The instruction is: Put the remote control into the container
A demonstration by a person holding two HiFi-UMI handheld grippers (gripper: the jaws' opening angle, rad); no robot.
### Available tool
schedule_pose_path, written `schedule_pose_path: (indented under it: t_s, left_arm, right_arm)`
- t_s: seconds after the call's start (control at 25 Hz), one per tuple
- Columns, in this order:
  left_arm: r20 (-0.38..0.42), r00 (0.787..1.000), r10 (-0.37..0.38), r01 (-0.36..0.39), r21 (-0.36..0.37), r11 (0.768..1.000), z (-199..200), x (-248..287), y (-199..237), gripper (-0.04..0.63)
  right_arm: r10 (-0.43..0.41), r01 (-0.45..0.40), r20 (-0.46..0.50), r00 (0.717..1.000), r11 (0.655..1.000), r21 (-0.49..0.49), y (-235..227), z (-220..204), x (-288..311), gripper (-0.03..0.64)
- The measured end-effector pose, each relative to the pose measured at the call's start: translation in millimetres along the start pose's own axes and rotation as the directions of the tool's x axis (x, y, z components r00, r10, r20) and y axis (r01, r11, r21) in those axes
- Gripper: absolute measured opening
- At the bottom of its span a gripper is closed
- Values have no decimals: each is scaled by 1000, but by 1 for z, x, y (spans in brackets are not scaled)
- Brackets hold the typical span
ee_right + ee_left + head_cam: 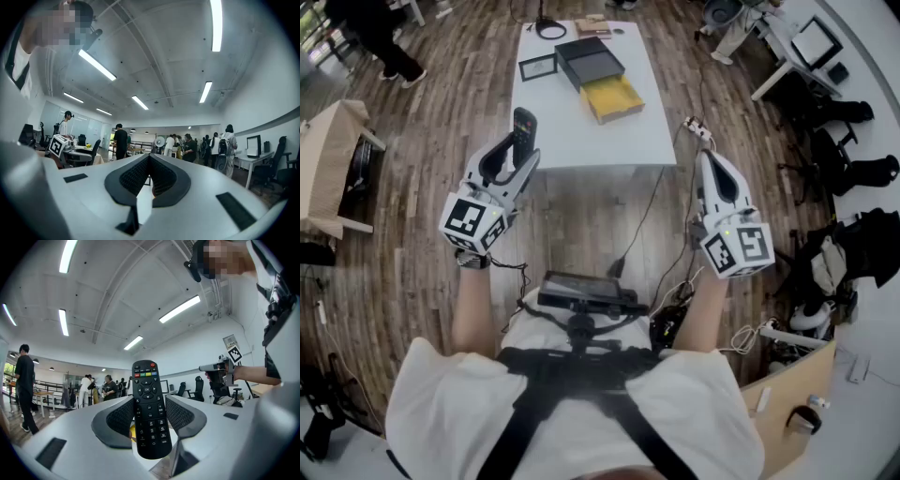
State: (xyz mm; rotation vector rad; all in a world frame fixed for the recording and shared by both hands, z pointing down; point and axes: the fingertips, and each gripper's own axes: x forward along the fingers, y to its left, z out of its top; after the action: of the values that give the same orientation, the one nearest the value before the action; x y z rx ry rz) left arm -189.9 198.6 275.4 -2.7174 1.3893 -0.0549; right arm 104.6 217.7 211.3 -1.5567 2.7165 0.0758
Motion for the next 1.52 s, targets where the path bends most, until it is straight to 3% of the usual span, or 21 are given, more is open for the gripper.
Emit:
schedule_pose_path:
  t_s: [0.28, 0.8, 1.12, 1.52]
  left_arm:
    - [5, 1000, 10, -10, 10, 1000, 0, 8, -2, 222]
    - [4, 999, 35, -35, 15, 999, 5, 22, -22, 222]
    - [-12, 999, 48, -47, 10, 999, 3, 33, -52, 222]
    - [5, 999, 43, -43, -36, 998, -9, 59, -50, 224]
  right_arm:
    - [61, -65, 48, 997, 995, 79, -4, 0, 3, -2]
    - [212, -212, -2, 977, 977, 36, -3, -15, 0, -2]
    - [270, -267, -44, 962, 962, 62, -19, -35, -13, -2]
    - [274, -270, -87, 958, 962, 49, -36, -54, 2, -2]
